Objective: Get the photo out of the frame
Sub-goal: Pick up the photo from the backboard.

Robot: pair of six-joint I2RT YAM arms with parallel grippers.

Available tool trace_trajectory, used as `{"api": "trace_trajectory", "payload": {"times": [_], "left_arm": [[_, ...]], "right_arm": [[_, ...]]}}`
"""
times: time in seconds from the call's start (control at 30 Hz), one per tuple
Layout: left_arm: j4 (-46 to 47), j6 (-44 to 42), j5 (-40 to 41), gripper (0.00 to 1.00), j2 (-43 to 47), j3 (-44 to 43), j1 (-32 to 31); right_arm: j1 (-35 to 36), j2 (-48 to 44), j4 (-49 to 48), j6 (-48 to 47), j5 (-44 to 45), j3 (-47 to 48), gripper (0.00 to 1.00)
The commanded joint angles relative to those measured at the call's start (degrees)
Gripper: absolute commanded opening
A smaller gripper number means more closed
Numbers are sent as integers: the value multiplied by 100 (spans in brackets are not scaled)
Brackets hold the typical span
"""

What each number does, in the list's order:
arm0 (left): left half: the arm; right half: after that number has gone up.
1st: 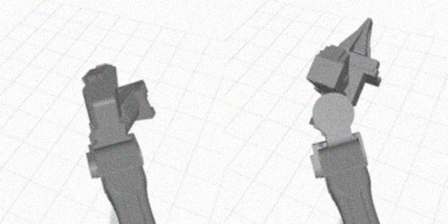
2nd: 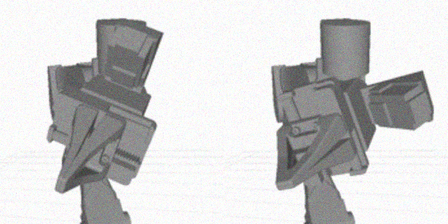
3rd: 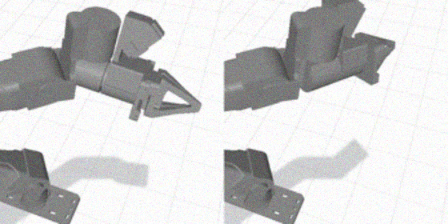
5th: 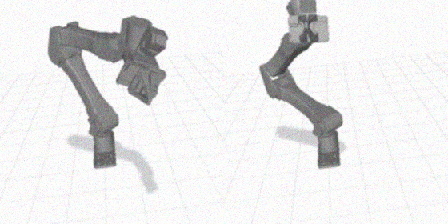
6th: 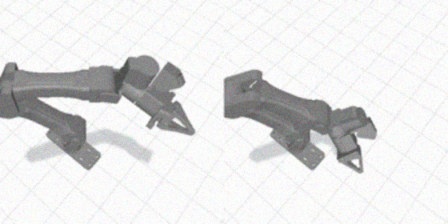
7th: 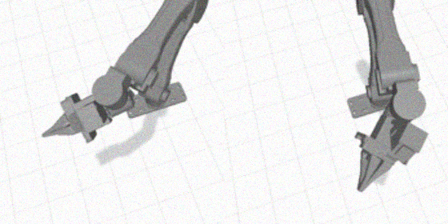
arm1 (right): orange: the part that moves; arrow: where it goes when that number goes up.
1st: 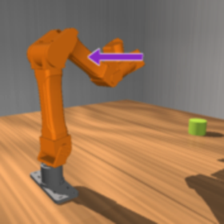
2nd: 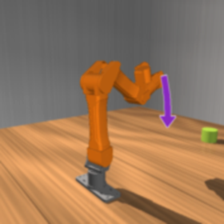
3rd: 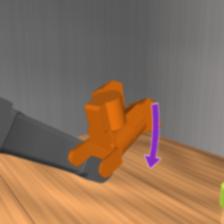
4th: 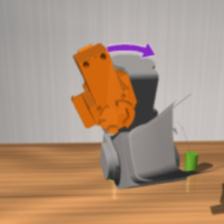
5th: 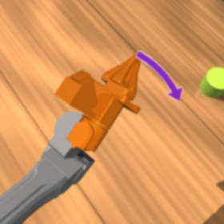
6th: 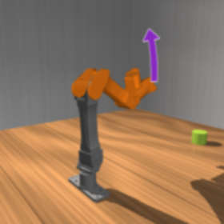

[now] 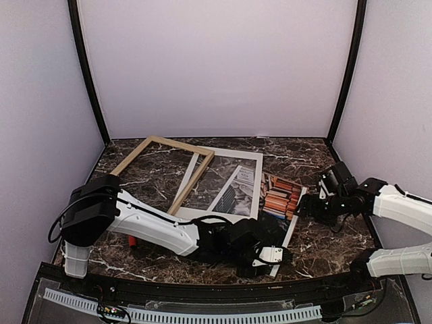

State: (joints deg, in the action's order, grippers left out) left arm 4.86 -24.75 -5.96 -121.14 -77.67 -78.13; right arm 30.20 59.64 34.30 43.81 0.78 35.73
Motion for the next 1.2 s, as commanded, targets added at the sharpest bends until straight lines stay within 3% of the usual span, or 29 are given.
{"api": "trace_trajectory", "payload": {"times": [0.0, 0.2, 0.53, 0.83, 1.17], "left_arm": [[375, 620, 235, 41, 848, 511, 184], [723, 1766, 122, 42, 1682, 1497, 1025], [752, 3652, -80, 46, 2196, 2487, 2122], [867, 4327, -368, 44, 2063, 2782, 2644], [338, 4648, -323, 43, 1890, 2669, 2940]], "right_arm": [[-18, -489, 230, 51, -574, -55, 84], [336, -1268, -242, 797, -1793, -622, 84], [1569, -1823, -180, 2482, -1804, -925, 83], [2609, -1661, -597, 3757, -1486, -1148, 81], [2852, -1047, -1148, 4156, -1279, -1215, 78]]}}
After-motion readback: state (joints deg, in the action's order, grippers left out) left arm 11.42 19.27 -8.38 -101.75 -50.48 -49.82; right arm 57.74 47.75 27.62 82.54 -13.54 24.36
